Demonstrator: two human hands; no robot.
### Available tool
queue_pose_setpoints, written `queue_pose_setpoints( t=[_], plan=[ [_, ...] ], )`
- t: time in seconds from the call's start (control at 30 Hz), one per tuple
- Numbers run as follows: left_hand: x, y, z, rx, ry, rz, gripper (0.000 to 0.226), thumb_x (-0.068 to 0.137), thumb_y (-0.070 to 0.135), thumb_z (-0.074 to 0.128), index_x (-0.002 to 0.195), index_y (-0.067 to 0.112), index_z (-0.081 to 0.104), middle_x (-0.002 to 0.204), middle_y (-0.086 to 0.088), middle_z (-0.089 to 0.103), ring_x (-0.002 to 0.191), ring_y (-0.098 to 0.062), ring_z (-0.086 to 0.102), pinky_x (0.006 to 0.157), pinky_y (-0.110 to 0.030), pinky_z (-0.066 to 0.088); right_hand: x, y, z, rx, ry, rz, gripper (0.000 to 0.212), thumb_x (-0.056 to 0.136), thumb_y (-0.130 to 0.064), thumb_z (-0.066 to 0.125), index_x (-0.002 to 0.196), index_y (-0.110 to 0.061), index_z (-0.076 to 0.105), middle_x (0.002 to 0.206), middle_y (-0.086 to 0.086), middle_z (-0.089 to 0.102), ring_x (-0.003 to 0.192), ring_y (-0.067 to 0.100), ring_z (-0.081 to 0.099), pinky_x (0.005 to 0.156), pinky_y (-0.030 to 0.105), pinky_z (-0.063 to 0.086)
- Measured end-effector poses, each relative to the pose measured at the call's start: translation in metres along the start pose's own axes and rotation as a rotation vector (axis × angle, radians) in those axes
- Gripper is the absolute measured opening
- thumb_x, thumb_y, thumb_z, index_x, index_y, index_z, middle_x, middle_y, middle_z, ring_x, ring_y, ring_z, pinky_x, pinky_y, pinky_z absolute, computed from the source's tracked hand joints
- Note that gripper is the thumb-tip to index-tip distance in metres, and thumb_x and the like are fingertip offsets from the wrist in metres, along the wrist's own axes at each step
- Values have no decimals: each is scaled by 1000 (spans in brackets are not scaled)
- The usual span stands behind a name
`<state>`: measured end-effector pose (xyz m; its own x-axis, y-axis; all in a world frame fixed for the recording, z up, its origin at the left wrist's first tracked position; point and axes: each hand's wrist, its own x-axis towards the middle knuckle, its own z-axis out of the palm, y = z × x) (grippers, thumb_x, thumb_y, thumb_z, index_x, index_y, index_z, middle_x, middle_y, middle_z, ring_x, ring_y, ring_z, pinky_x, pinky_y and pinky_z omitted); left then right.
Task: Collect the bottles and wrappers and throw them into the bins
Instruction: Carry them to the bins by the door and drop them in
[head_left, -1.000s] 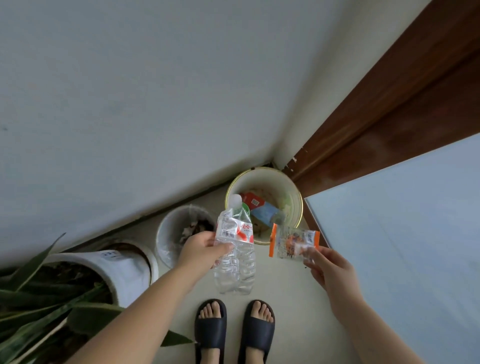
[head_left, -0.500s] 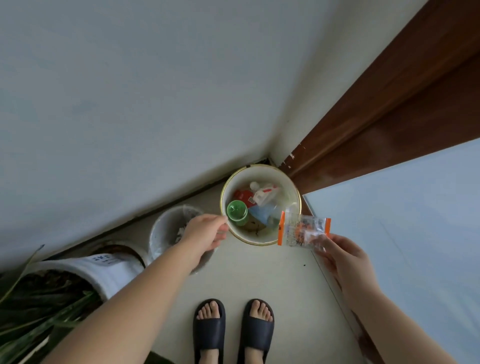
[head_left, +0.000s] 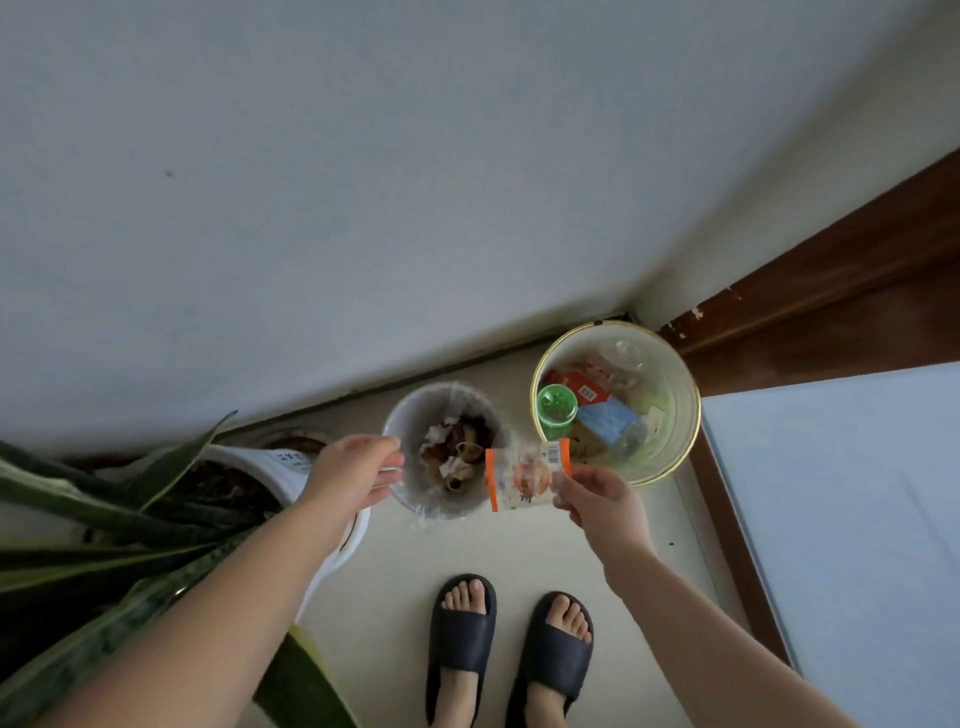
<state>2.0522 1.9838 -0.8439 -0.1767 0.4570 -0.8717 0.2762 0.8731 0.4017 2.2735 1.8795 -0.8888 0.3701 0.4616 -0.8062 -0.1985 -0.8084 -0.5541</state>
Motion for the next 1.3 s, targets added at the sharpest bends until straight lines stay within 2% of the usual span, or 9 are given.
queue_pose_setpoints(
  t=[0.13, 0.23, 0.4, 0.6, 0.73, 0.8, 0.93, 1.1, 1.3],
  plan=[
    [7, -3, -7, -10, 16, 6, 11, 90, 17, 57, 80, 14, 62, 88, -6, 68, 82, -19, 63, 72, -27, 48, 14, 10, 36, -95, -10, -26, 10, 82, -24, 68, 82, -15, 65, 69, 1, 65, 66, 16, 56, 67, 32, 45],
    [15, -9, -8, -5, 24, 48, 11, 86, 20, 59, 90, 12, 66, 88, -2, 72, 87, -19, 67, 77, -31, 51, 29, 18, 60, -165, -30, -32, 14, 81, -24, 69, 88, -12, 67, 73, 1, 67, 69, 17, 58, 67, 29, 45],
    [20, -10, -6, -43, 31, 56, 8, 86, 17, 59, 79, 17, 62, 90, -6, 72, 91, -24, 68, 75, -31, 51, 38, 21, 83, -284, -42, -34, 31, 81, -23, 69, 109, -15, 60, 103, 0, 62, 91, 17, 57, 76, 27, 40],
    [5, 5, -8, -30, 46, 105, 11, 85, 19, 57, 76, 19, 63, 92, -7, 73, 91, -23, 68, 82, -36, 52, 20, -17, 59, -364, 2, -126, 39, 82, -26, 67, 119, -14, 59, 116, 0, 65, 100, 14, 57, 84, 27, 38],
    [-27, 33, -1, -22, 28, 162, 16, 87, 16, 55, 72, 18, 60, 85, -7, 69, 83, -24, 62, 78, -37, 50, 2, -65, 25, -472, 49, -241, 39, 85, -32, 60, 122, -21, 58, 120, 0, 65, 111, 20, 58, 90, 31, 42],
    [-49, 51, 2, 35, 10, 211, 17, 88, 19, 54, 72, 18, 60, 88, -10, 69, 85, -26, 62, 84, -43, 51, -13, -94, 5, -498, 73, -316, 39, 87, -35, 57, 124, -23, 57, 124, 0, 63, 112, 21, 57, 90, 33, 41],
    [-107, 91, 9, 284, 39, 403, 20, 85, 32, 55, 101, 24, 63, 101, 2, 67, 96, -19, 61, 90, -40, 50, -60, -157, -38, -528, 138, -486, 40, 88, -34, 56, 127, -22, 54, 127, -1, 57, 97, 17, 59, 82, 29, 38],
    [-198, 151, 15, 453, 93, 626, 29, 85, 35, 56, 112, 23, 60, 96, 11, 58, 97, -15, 58, 87, -30, 45, -136, -231, -97, -642, 341, -786, 40, 88, -32, 58, 125, -20, 54, 135, 1, 54, 124, 25, 47, 101, 41, 39],
    [-322, 220, 16, 411, 116, 866, 27, 83, 39, 56, 107, 28, 61, 98, 14, 62, 92, -11, 61, 82, -30, 50, -247, -303, -167, -740, 573, -1050, 50, 87, -43, 54, 131, -19, 50, 137, 1, 54, 130, 21, 45, 106, 40, 34]
  ],
)
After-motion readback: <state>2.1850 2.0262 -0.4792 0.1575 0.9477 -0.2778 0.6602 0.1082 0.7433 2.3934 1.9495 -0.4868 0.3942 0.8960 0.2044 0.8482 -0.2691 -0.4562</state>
